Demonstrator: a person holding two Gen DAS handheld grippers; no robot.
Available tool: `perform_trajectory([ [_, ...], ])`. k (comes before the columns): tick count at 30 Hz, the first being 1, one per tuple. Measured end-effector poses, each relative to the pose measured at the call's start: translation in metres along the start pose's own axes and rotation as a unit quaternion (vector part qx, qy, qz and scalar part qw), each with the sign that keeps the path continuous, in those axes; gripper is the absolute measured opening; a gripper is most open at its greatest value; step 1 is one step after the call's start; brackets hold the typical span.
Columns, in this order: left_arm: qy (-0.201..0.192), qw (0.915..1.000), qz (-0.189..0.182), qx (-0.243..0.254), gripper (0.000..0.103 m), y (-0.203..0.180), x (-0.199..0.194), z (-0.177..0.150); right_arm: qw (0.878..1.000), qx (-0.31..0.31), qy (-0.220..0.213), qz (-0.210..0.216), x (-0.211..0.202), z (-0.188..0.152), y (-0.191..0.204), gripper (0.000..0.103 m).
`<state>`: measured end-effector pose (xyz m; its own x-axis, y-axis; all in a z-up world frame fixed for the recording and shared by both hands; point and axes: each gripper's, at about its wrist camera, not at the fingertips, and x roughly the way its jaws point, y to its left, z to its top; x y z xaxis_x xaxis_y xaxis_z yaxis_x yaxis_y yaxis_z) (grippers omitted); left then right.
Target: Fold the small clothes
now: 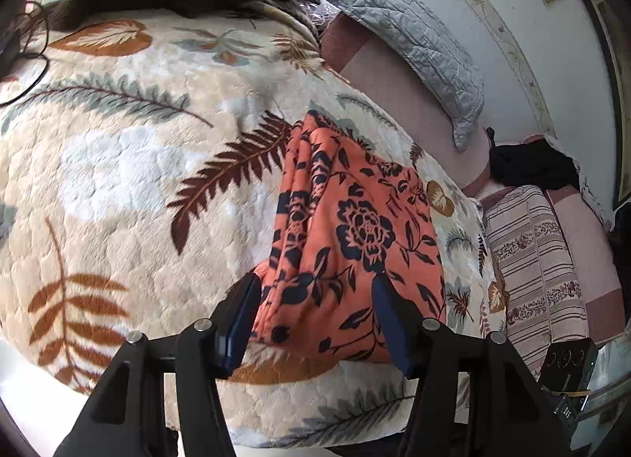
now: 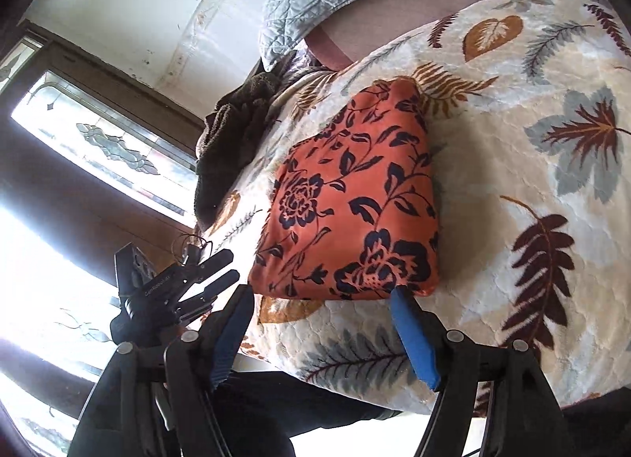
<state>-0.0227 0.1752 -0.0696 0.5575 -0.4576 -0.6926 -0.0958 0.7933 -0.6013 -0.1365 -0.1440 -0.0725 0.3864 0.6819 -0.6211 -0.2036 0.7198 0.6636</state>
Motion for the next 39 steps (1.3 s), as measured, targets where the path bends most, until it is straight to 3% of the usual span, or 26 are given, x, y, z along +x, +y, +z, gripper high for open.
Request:
perform_trajectory([
  [5, 0.031, 0.9993, -0.018, -0.014, 0.062, 0.013, 0.030, 0.036, 1.000, 0.019, 0.002, 0.010, 0.014, 0.027, -0.008, 0.075],
  [9, 0.076, 0.9952, -0.010, -0.061, 0.061, 0.043, 0.060, 0.052, 1.000, 0.021, 0.017, -0.002, 0.025, 0.041, -0.021, 0.075],
  [12, 0.083, 0.9906, -0.055, -0.094, 0.061, 0.058, 0.057, 0.048, 0.999, 0.043, 0.032, 0.003, 0.036, 0.057, -0.040, 0.075],
  [14, 0.077, 0.9904, -0.074, -0.088, 0.061, 0.057, 0.050, 0.047, 0.997, 0.062, 0.039, 0.011, 0.045, 0.070, -0.053, 0.075],
  [16, 0.074, 0.9927, -0.065, -0.069, 0.062, 0.056, 0.051, 0.046, 0.995, 0.082, 0.054, 0.031, 0.060, 0.083, -0.064, 0.076],
  [18, 0.097, 0.9917, -0.043, -0.073, 0.061, 0.064, 0.066, 0.040, 0.993, 0.099, 0.057, 0.020, 0.074, 0.094, -0.075, 0.075],
  [22, 0.091, 0.9914, -0.056, -0.076, 0.061, 0.067, 0.065, 0.040, 0.985, 0.139, 0.097, 0.027, 0.109, 0.097, -0.093, 0.074],
  [26, 0.072, 0.9943, -0.046, -0.064, 0.055, 0.061, 0.049, 0.037, 0.990, 0.096, 0.100, -0.002, 0.115, 0.094, -0.078, 0.065],
  [31, 0.012, 0.9998, -0.008, 0.012, 0.057, 0.034, 0.016, 0.032, 0.991, 0.095, 0.095, -0.010, 0.110, 0.092, -0.078, 0.066],
  [36, -0.016, 0.9958, 0.053, 0.073, 0.057, 0.018, 0.007, 0.026, 0.991, 0.089, 0.094, -0.025, 0.110, 0.090, -0.072, 0.066],
  [39, -0.031, 0.9933, 0.062, 0.092, 0.057, 0.014, 0.000, 0.024, 0.991, 0.088, 0.093, -0.034, 0.111, 0.089, -0.068, 0.066],
])
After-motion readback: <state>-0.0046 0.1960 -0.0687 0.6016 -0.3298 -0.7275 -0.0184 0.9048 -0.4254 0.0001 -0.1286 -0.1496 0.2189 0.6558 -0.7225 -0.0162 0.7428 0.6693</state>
